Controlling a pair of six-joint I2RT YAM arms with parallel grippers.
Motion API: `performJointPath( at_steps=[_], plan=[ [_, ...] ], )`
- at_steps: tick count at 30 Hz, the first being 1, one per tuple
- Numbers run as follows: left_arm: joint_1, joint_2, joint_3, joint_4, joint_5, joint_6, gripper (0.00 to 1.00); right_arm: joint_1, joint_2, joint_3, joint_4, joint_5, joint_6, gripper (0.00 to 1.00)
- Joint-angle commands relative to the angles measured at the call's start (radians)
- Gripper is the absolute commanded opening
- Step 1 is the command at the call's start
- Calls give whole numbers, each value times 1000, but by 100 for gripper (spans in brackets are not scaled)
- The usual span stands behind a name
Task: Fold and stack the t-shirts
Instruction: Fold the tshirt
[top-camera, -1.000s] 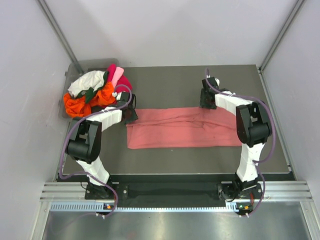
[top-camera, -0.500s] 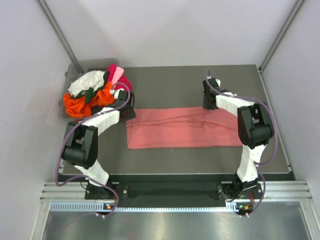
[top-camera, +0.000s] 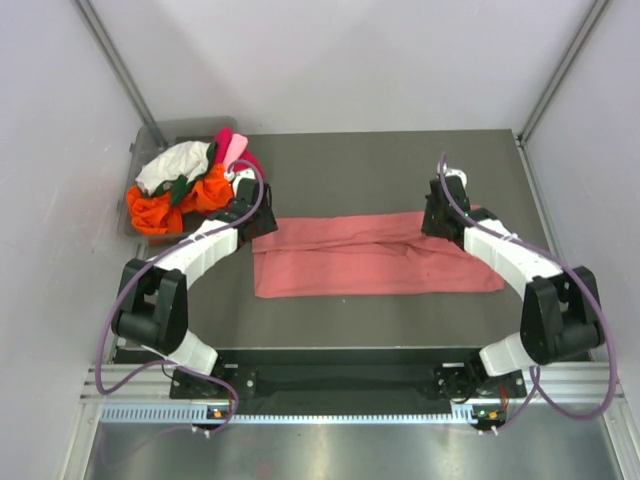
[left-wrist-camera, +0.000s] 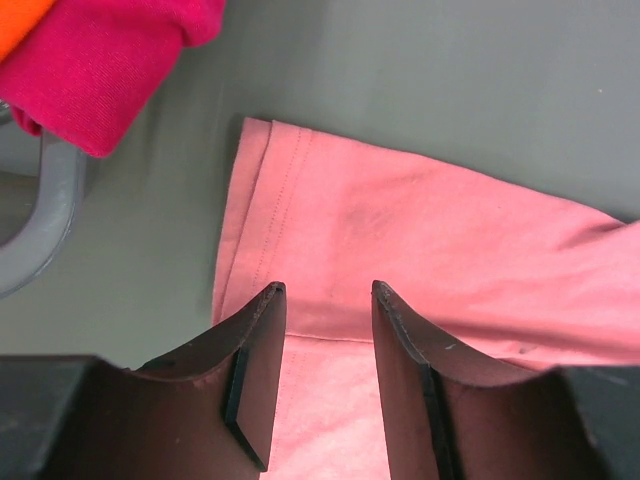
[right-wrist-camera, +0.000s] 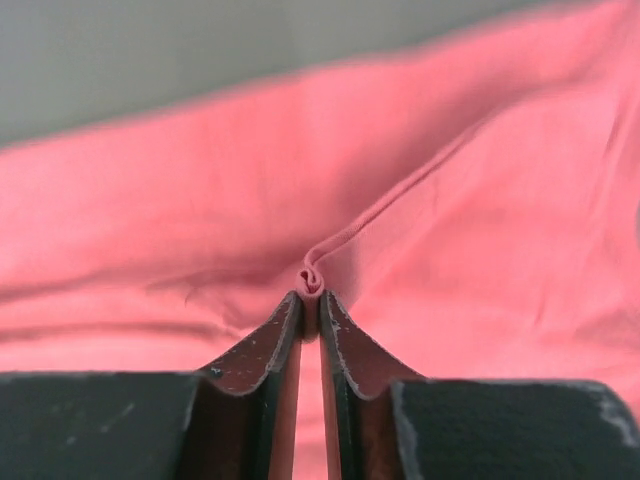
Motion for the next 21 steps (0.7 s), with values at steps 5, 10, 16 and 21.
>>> performJointPath(
  at_steps=[5,10,16,21],
  plan=[
    [-33,-25,24,25,-35,31,45,25,-279,-237,70,-187,89,63],
    [-95,-31,67,32,-48,69,50,-76,-344,-212,32,-198,32,73],
    [-217,10,155,86,-15,121,56,-300,-253,-159,78,-377,24,68],
    [-330,111,267,118,70,94,56,-393,-152,-103,113,-351,68,65]
  ],
)
